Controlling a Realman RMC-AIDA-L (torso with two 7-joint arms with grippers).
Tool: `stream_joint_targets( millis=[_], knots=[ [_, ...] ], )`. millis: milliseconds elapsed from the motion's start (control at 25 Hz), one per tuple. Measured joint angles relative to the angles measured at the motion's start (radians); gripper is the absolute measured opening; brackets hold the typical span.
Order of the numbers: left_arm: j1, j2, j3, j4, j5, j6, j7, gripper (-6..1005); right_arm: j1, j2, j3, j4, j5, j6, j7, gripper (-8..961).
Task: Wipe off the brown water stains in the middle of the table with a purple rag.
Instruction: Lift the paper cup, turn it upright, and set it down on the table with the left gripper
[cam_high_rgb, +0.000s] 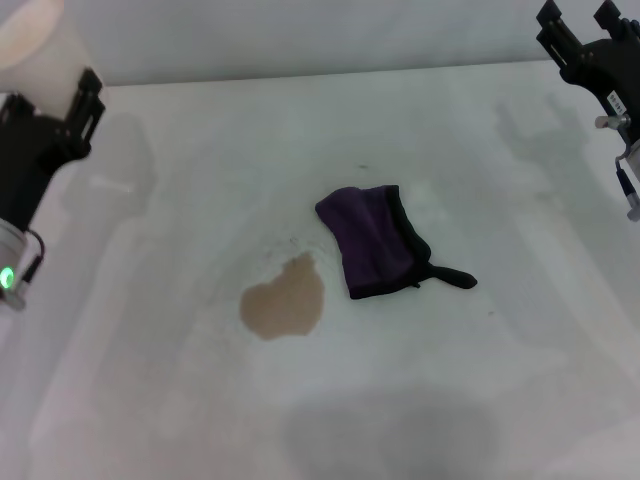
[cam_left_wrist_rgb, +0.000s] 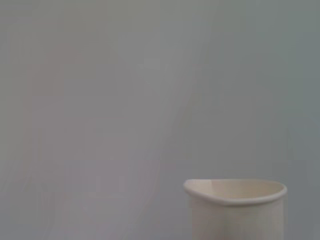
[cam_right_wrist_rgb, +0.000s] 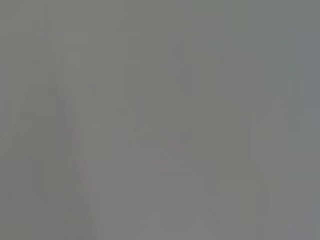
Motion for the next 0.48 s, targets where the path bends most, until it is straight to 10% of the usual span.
stream_joint_targets(
  millis=[480],
  knots=[
    [0.044,-0.005,-0.001,0.095,-0.064,-0.226,0.058,614,-0.014,0.000,0.000,-0.002,-0.077,0.057,0.000,844]
  ],
)
